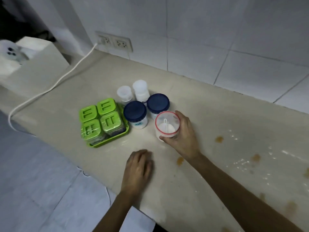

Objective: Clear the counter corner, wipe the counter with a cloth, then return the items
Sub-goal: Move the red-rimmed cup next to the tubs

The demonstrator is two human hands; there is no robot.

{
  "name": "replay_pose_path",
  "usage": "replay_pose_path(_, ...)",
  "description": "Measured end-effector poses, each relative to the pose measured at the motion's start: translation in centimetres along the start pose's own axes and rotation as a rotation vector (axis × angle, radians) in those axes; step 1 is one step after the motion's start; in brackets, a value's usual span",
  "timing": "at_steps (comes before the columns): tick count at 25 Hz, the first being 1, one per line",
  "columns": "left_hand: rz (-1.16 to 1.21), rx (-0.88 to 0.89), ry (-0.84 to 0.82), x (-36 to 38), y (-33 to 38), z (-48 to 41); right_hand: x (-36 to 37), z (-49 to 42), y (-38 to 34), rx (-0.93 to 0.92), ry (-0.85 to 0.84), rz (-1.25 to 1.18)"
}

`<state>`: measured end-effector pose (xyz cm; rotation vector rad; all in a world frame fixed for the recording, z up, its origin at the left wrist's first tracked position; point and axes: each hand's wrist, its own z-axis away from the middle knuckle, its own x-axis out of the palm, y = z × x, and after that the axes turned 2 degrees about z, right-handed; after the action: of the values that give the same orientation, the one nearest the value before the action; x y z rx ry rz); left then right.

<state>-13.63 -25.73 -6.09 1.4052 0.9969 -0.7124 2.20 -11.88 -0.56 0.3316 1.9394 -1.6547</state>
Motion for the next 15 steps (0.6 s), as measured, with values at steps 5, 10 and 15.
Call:
replay_pose_path(5,0.023,0.045,0.018,-0.1,-2.4,2.1,5.8,0.2,-1.5,0.03,0.076,0.035)
replay_pose_path(10,0.077,0.114,0.006,0.3,-2.2,2.9,7.0,0.2,-1.8,0.12,0.023,-0.001)
replay_pose_path(15,0.221,0.192,-0.045,1.0,0.7,6.0,1.0,7.1,0.3,0.08,-0.007,0.267)
